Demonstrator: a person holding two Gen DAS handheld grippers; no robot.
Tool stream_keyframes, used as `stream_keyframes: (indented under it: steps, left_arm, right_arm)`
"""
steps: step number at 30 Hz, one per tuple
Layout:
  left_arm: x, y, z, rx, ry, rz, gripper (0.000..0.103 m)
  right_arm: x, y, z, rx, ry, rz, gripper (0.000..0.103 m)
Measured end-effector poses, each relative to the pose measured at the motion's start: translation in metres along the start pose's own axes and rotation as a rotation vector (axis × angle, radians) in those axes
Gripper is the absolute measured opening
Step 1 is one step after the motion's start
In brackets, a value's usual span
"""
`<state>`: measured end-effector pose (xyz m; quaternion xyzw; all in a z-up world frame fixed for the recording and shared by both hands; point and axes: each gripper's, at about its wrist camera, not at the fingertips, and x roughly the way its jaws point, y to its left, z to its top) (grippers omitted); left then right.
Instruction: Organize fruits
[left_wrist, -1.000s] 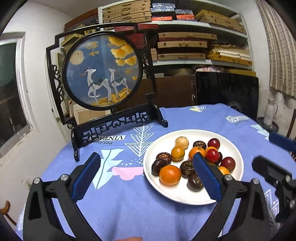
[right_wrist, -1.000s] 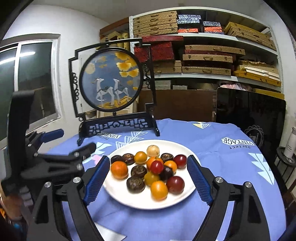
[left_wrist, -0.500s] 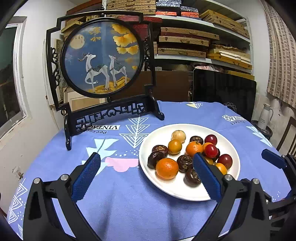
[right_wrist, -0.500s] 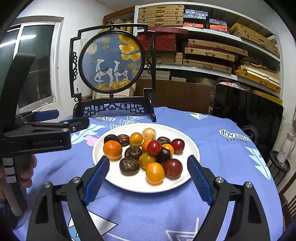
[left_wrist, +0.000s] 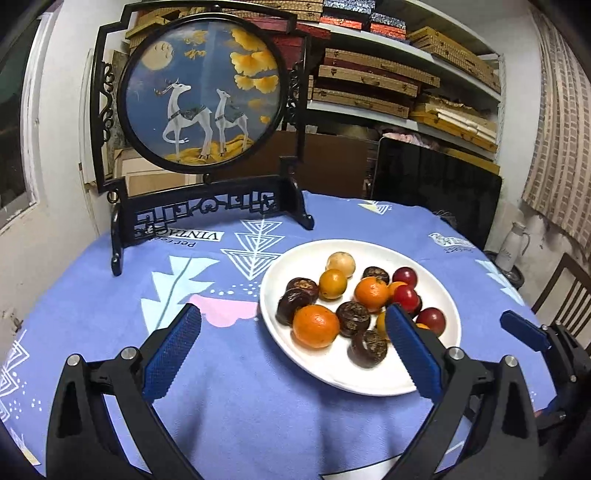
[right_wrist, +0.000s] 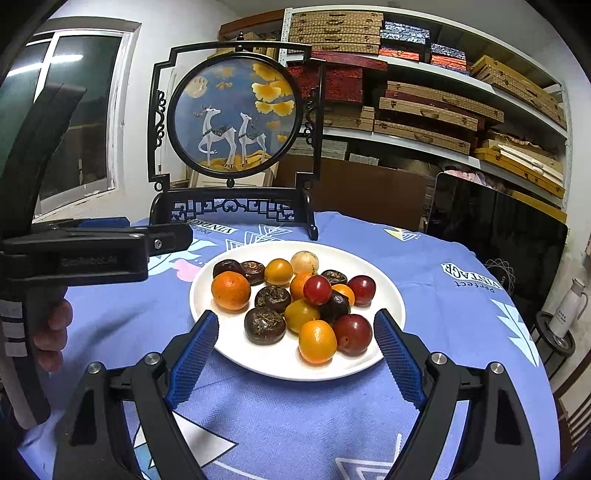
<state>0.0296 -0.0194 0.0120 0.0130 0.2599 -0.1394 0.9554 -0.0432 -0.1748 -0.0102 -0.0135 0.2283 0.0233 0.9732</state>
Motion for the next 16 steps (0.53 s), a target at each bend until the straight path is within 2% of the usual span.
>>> stream_keyframes:
  steps: [6,7,10,12,16]
  left_arm:
    - [-0.0018,-0.0028,0.0,0.023,-0.014,0.029,0.097]
    - [-0.0022,-0.0034,0.0006,0.03,-0.021,0.045,0.097]
    - [-0.0029,-0.0061,0.0019,0.065,-0.059,0.155,0.097]
    - [-0.0055,-0.007,0.0026,0.073,-0.092,0.186,0.097]
    - [-0.0065,-0.0071,0.0036,0.078,-0.095,0.176,0.097]
  right_arm:
    - [0.0008,0.004,-0.0012,-0.027,-0.001,-0.01,0.087]
    - [0.0006,0.0039,-0.001,-0.028,-0.003,-0.013,0.087]
    - [-0.0001,0.0034,-0.0012,-0.029,-0.009,-0.022,0.089]
    - [-0.0001,0.0034,-0.0013,-0.031,-0.013,-0.029,0.09]
    - [0.0006,0.0028,-0.0015,-0.032,-0.014,-0.032,0.091]
